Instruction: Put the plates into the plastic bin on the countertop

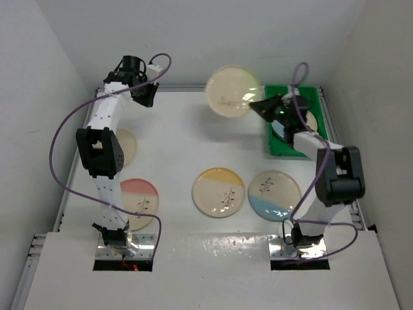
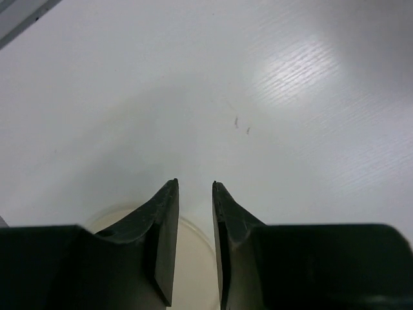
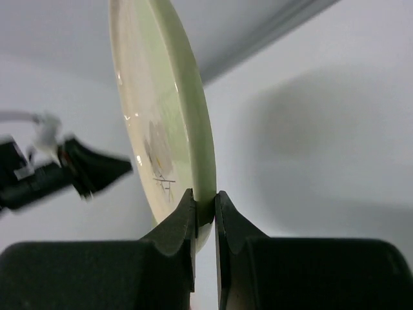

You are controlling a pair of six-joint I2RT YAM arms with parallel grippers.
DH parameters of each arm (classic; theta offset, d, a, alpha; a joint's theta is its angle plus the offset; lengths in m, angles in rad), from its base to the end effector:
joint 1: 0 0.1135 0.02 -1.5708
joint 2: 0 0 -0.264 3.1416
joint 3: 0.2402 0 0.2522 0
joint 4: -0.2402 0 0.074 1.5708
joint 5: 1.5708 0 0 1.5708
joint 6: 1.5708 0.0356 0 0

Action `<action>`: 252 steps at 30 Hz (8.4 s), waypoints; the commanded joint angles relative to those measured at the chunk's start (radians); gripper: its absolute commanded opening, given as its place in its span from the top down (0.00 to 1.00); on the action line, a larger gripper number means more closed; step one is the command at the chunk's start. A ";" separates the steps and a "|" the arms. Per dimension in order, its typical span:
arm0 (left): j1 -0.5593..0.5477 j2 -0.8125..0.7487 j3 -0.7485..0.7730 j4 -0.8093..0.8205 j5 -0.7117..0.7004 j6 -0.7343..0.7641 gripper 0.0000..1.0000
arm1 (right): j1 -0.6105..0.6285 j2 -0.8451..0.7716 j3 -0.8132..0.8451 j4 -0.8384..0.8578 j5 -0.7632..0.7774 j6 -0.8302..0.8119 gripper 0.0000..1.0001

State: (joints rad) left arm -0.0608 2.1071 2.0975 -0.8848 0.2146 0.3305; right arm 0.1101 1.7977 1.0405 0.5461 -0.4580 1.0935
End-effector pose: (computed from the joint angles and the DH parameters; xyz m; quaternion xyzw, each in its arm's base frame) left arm 0.4672 -0.0360 0.3132 0.2172 0.9131 -0.0558 0.3405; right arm 0.3980 0.0598 0.2239 0.2318 0.7350 0.4921 0.4048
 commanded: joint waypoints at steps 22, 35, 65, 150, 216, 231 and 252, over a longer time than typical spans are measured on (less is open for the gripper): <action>0.021 -0.047 -0.068 0.020 -0.067 -0.018 0.64 | -0.457 -0.101 -0.295 -0.014 0.314 0.072 0.96; 0.260 0.001 -0.071 0.010 -0.248 -0.119 0.17 | -0.417 -0.097 -0.111 -0.503 0.429 -0.109 0.59; 0.365 0.125 -0.260 -0.007 0.203 0.059 1.00 | 0.216 0.030 0.382 -0.756 0.020 -0.681 0.31; 0.127 -0.291 -0.752 -0.177 -0.066 0.489 0.32 | -0.457 -0.061 -0.235 -0.297 0.282 -0.040 0.67; 0.075 -0.274 -0.525 0.049 0.166 0.231 1.00 | 0.496 0.680 0.575 0.027 -0.533 -0.037 1.00; 0.127 -0.283 -0.242 0.058 0.129 0.004 0.00 | 0.119 0.134 0.163 0.177 -0.161 0.062 1.00; 0.064 -0.252 -0.241 0.020 0.043 0.038 0.00 | -0.437 -0.158 -0.204 -0.201 0.372 -0.006 1.00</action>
State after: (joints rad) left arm 0.0051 1.8687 1.8702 -0.8524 0.2687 0.3592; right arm -0.3428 1.6402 0.7704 0.2817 -0.0540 1.1244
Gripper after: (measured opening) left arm 0.997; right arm 0.090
